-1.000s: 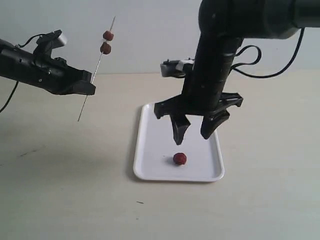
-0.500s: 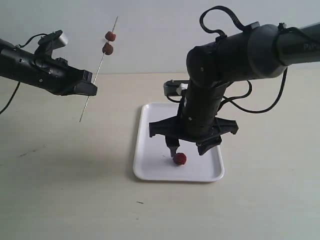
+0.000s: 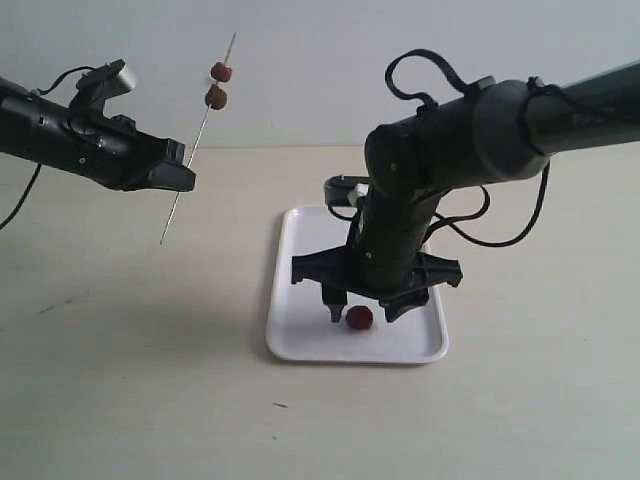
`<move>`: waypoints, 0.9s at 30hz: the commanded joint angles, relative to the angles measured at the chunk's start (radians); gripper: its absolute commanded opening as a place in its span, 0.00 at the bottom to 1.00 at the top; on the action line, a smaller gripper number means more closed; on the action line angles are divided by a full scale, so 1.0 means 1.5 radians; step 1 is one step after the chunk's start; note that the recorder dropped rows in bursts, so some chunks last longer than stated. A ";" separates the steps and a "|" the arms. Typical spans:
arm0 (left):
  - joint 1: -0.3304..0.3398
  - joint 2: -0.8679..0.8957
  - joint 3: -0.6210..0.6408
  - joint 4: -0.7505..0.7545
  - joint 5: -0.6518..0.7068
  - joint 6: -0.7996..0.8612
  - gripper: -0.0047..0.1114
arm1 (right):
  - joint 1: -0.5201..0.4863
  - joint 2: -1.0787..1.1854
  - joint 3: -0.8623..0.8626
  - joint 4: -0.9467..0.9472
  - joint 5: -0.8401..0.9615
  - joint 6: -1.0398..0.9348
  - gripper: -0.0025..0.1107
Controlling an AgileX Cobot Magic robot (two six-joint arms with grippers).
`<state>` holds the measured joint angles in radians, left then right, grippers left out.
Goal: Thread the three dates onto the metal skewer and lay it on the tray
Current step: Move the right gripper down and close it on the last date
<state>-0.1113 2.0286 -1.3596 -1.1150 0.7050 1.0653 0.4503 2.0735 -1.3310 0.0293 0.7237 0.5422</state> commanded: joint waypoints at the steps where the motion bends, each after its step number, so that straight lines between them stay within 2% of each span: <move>1: 0.001 -0.009 -0.004 -0.012 0.004 -0.003 0.04 | 0.002 0.023 -0.002 0.013 -0.021 0.004 0.55; 13: 0.001 -0.009 -0.004 -0.015 0.011 -0.003 0.04 | 0.002 0.026 -0.002 0.014 -0.020 0.007 0.55; 17: 0.001 -0.009 -0.004 -0.017 0.018 -0.003 0.04 | 0.002 0.026 -0.002 0.013 -0.016 0.020 0.48; 20: 0.001 -0.009 -0.004 -0.017 0.019 -0.003 0.04 | 0.002 0.026 -0.002 0.013 -0.013 0.024 0.47; 22: 0.001 -0.009 -0.004 -0.017 0.019 -0.003 0.04 | 0.002 0.026 -0.002 0.012 -0.010 0.024 0.44; 25: 0.001 -0.009 -0.004 -0.022 0.019 -0.003 0.04 | 0.002 0.026 -0.002 0.012 -0.013 0.024 0.29; 27: 0.001 -0.009 -0.004 -0.022 0.019 -0.003 0.04 | 0.002 0.026 -0.002 0.012 -0.014 0.024 0.27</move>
<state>-0.1113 2.0286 -1.3596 -1.1311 0.7259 1.0653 0.4524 2.1064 -1.3310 0.0464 0.7025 0.5734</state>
